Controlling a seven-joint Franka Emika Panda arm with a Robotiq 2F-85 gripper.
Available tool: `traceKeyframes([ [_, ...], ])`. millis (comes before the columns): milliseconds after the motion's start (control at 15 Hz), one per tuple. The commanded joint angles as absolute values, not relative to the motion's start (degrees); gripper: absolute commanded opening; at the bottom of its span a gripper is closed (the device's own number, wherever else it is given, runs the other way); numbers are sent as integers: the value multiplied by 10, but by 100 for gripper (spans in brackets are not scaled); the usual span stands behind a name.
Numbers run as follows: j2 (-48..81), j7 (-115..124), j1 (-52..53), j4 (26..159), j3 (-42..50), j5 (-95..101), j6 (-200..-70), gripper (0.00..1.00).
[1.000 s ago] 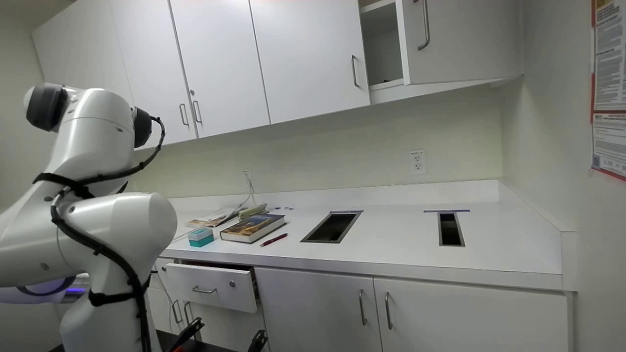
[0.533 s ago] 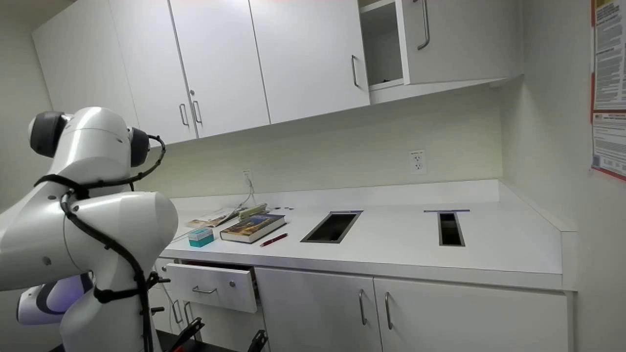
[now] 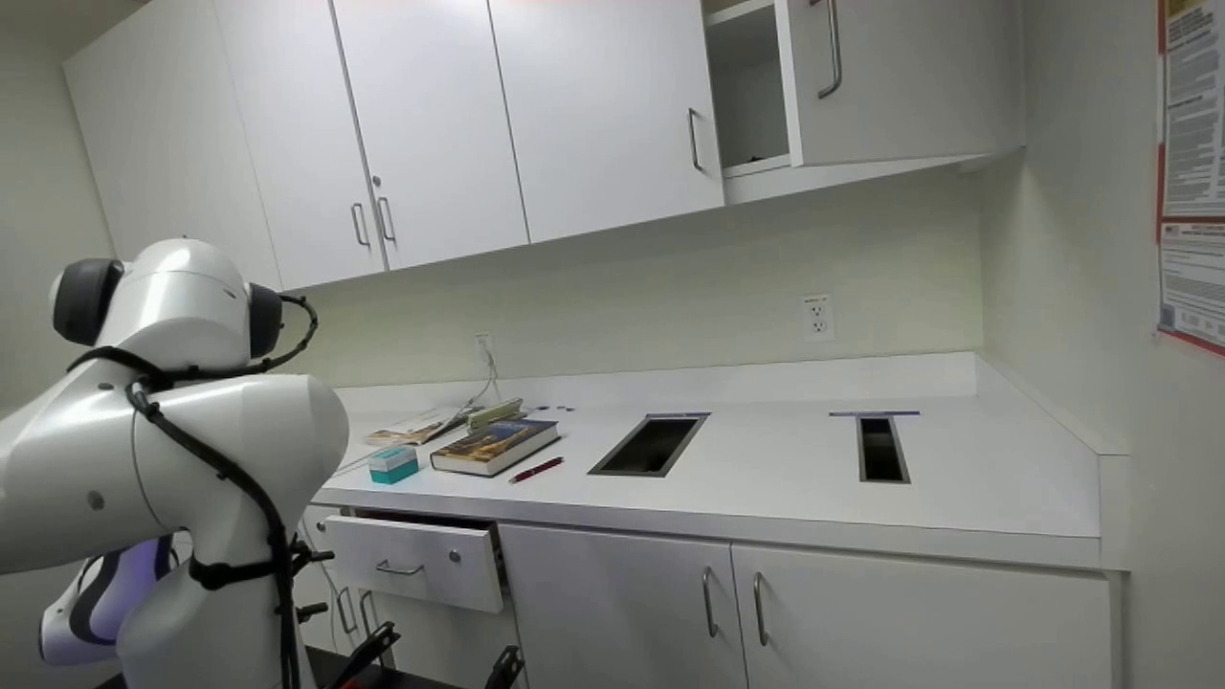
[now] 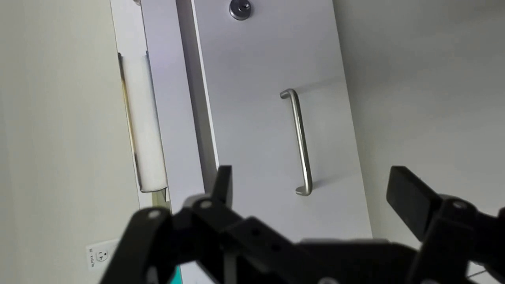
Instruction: Open the drawer,take out the brown card,put it back and put it on the counter and close it
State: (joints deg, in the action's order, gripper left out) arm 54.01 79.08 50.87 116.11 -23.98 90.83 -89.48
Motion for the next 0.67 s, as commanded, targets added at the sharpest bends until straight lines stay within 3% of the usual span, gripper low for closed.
traceKeyframes([
  [0, 541, 790, 508, 1159, -240, 908, -894, 100],
  [600, 658, 766, 525, 1014, -170, 962, -848, 100],
])
